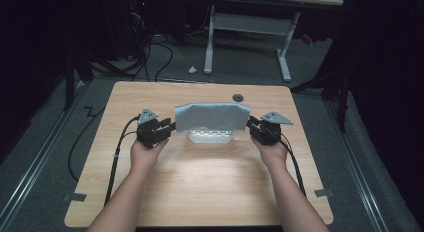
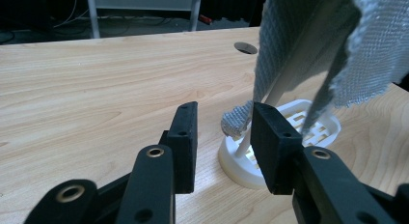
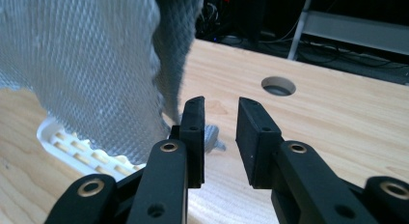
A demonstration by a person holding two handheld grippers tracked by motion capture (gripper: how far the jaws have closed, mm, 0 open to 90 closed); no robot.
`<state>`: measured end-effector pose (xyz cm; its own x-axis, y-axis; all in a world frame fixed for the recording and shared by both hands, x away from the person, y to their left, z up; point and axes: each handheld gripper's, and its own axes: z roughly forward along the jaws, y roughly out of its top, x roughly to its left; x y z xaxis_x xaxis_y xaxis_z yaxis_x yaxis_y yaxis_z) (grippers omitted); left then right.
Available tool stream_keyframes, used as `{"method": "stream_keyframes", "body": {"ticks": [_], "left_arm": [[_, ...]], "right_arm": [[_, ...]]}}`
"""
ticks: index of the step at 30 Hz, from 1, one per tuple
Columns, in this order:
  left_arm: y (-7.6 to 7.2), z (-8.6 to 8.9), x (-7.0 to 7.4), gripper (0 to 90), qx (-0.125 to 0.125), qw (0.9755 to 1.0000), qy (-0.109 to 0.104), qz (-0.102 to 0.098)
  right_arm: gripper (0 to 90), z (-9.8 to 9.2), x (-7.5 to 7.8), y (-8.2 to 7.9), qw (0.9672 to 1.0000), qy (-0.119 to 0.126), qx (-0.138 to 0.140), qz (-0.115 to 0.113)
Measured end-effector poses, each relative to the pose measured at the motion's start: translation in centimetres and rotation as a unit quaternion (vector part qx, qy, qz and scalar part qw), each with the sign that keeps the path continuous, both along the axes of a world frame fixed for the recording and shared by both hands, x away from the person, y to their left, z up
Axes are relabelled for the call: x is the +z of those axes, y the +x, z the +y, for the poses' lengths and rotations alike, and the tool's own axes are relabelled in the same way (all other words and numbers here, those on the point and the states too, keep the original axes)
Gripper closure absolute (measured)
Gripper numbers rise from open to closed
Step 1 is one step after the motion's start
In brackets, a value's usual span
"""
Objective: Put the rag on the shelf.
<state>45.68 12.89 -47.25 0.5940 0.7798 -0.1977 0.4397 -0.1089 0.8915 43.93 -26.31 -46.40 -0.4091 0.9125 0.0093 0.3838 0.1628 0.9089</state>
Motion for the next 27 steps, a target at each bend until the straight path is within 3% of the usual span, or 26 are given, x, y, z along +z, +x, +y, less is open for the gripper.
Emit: {"method": "stream_keyframes", "body": {"ticks": [7, 16, 19, 27], "left_arm": [[0.0, -0.1, -0.1, 63.4, 0.000, 1.0000, 0.009, 0.000], [-0.7, 0.5, 0.5, 63.4, 0.006, 0.9997, 0.024, -0.007], [-1.2, 1.0, 1.0, 63.2, 0.011, 0.9996, 0.020, -0.017], [-2.7, 2.9, 1.2, 61.4, 0.027, 0.9991, 0.029, -0.018]], "right_arm": [[74.0, -1.0, 0.3, 0.1, 0.9999, -0.003, -0.013, -0.003], [73.0, -1.0, 0.5, -0.3, 0.9999, -0.009, -0.006, 0.000], [72.4, -1.0, 0.7, -0.6, 0.9999, -0.011, -0.006, -0.003], [65.4, -1.0, 1.7, -1.8, 0.9998, -0.016, 0.003, -0.007]]}}
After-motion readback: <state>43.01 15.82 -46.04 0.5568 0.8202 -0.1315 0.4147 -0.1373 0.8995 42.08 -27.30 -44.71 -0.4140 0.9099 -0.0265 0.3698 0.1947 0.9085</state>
